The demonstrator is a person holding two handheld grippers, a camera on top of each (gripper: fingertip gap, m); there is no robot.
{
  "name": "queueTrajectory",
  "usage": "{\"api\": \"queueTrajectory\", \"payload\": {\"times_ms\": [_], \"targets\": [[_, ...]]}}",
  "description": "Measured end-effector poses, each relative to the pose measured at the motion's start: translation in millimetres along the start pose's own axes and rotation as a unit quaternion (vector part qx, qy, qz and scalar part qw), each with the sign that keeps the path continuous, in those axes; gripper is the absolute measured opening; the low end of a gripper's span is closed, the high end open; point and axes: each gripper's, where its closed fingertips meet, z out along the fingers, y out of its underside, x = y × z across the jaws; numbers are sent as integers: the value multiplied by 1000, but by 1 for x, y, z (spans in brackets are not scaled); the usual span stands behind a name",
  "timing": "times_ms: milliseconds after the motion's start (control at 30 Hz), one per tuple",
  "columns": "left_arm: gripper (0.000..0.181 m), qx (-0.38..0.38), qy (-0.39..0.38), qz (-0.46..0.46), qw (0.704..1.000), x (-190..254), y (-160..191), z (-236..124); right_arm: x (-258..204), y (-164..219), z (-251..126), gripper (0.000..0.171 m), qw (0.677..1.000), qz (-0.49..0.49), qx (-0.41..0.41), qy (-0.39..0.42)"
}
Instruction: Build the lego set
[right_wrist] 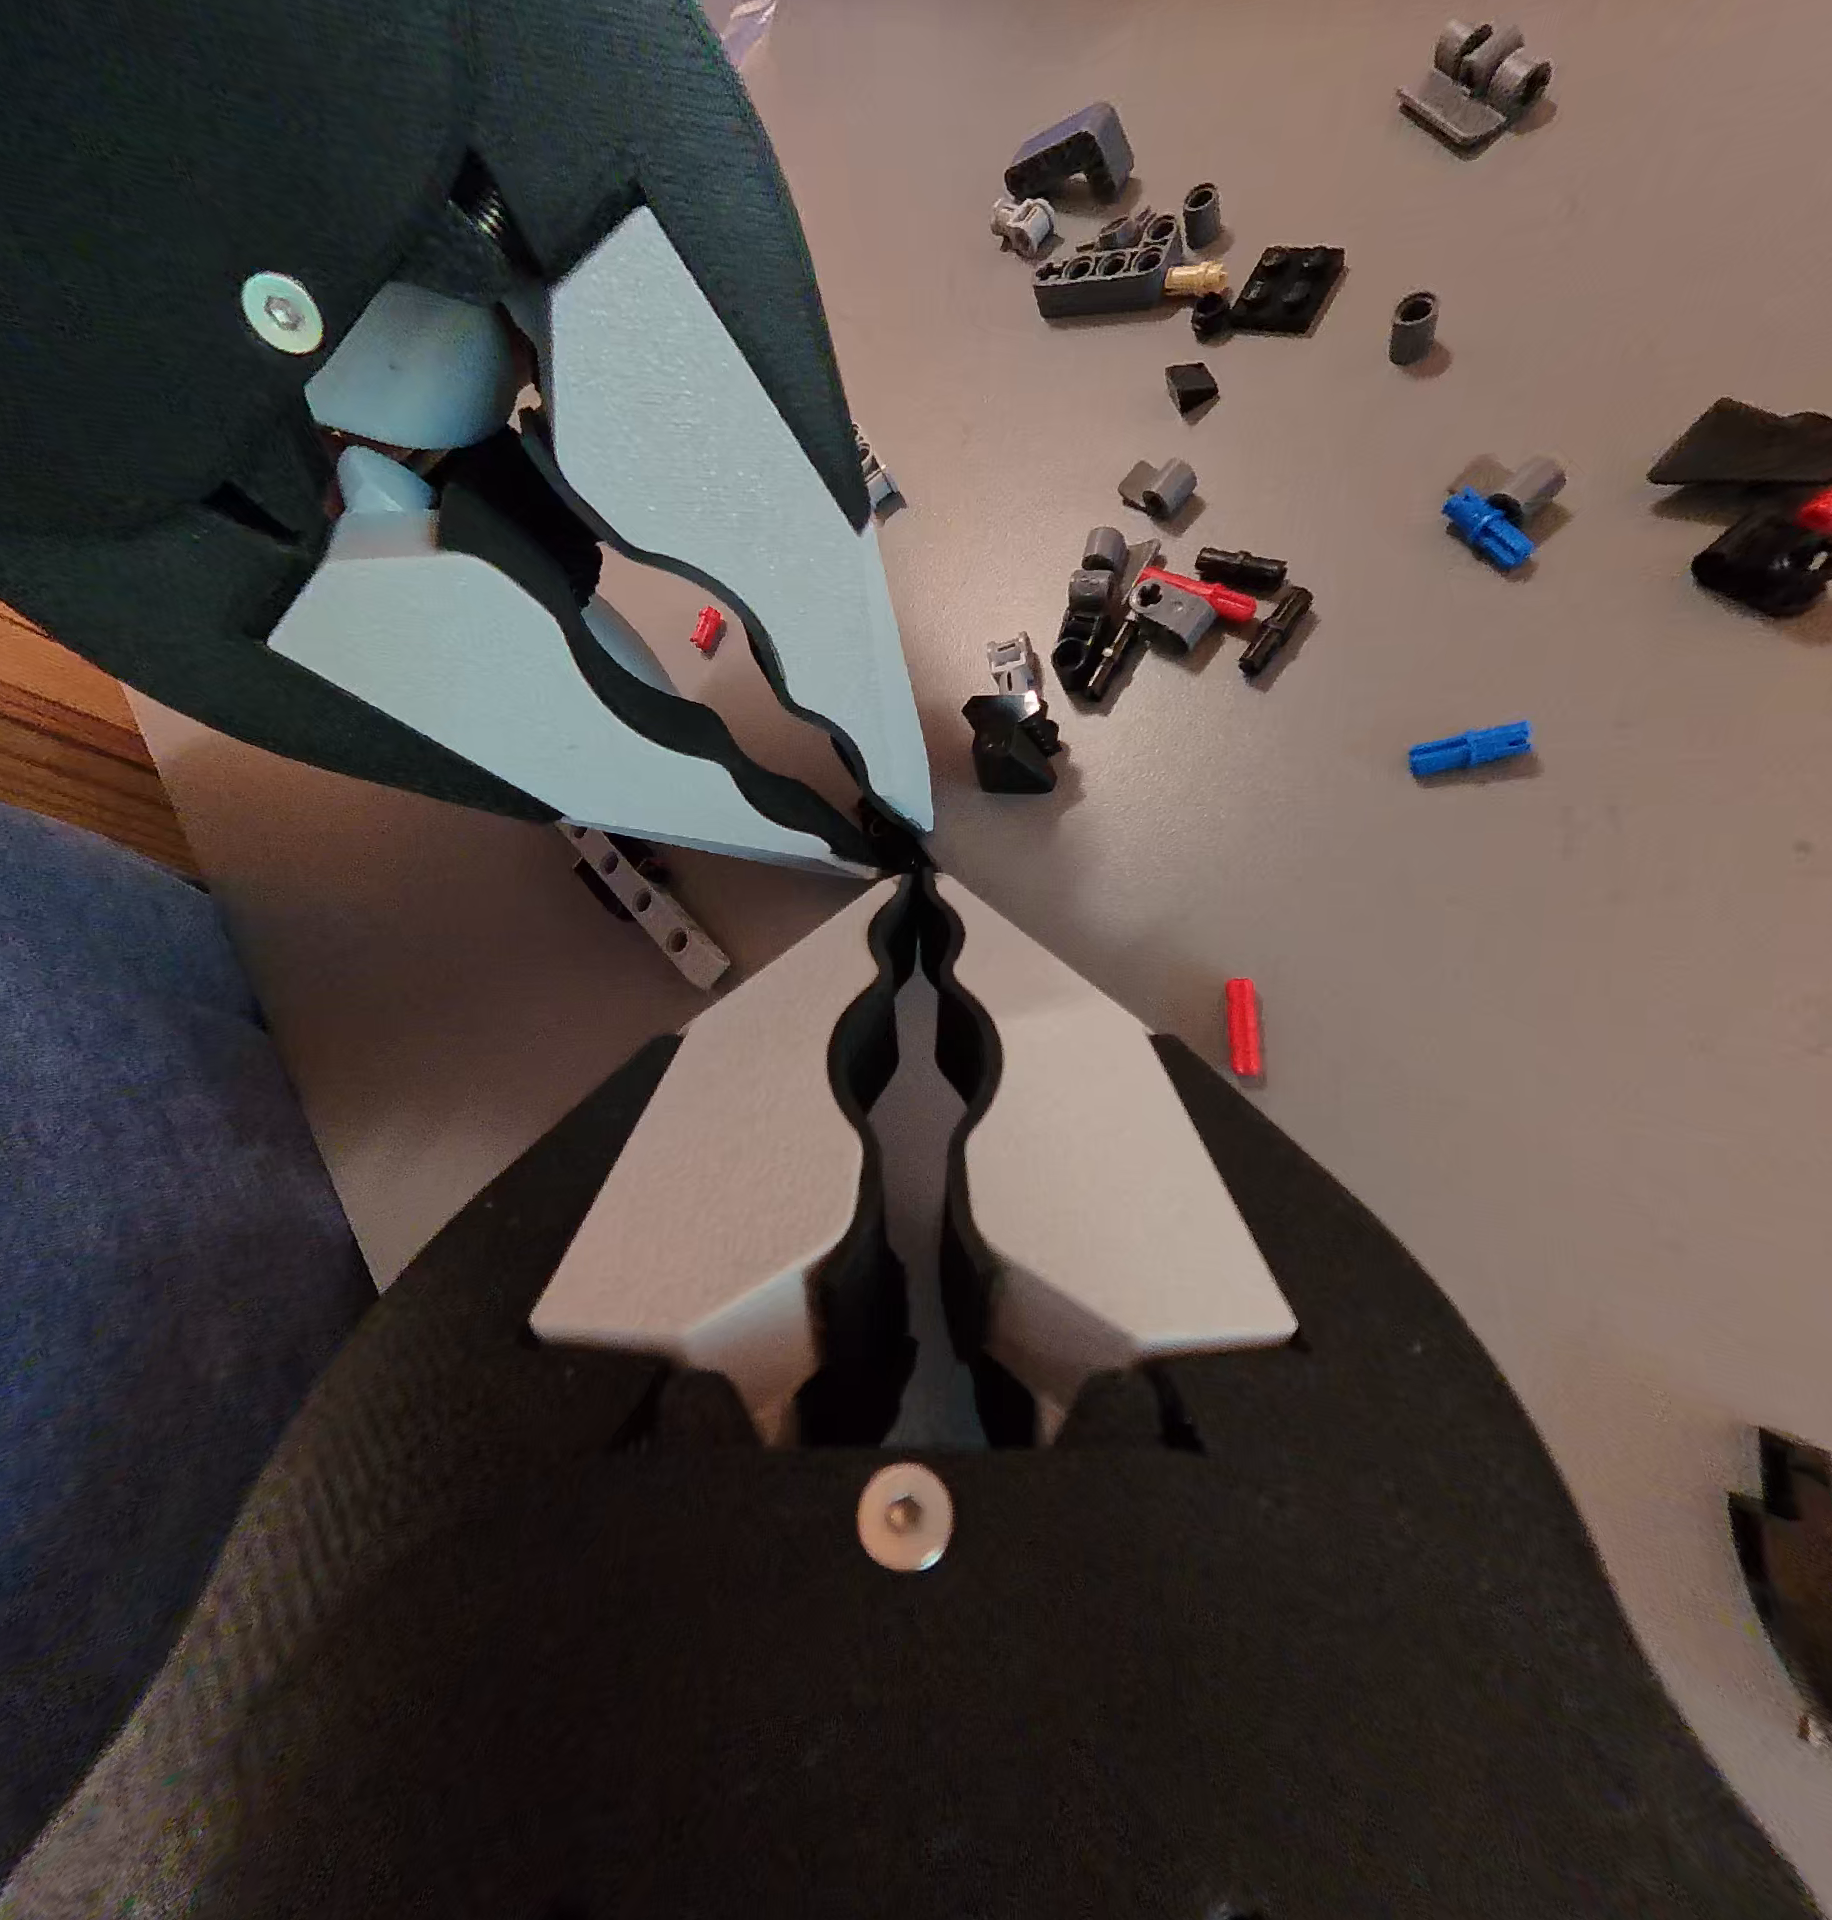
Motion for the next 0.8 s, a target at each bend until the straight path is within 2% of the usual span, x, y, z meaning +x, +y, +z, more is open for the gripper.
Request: {"api": "queueTrajectory", "payload": {"times_ms": [800], "targets": [[11, 34, -12, -35, 999, 0, 8, -1, -1, 1, 0, 0, 1000, 14, -2, -21]]}}
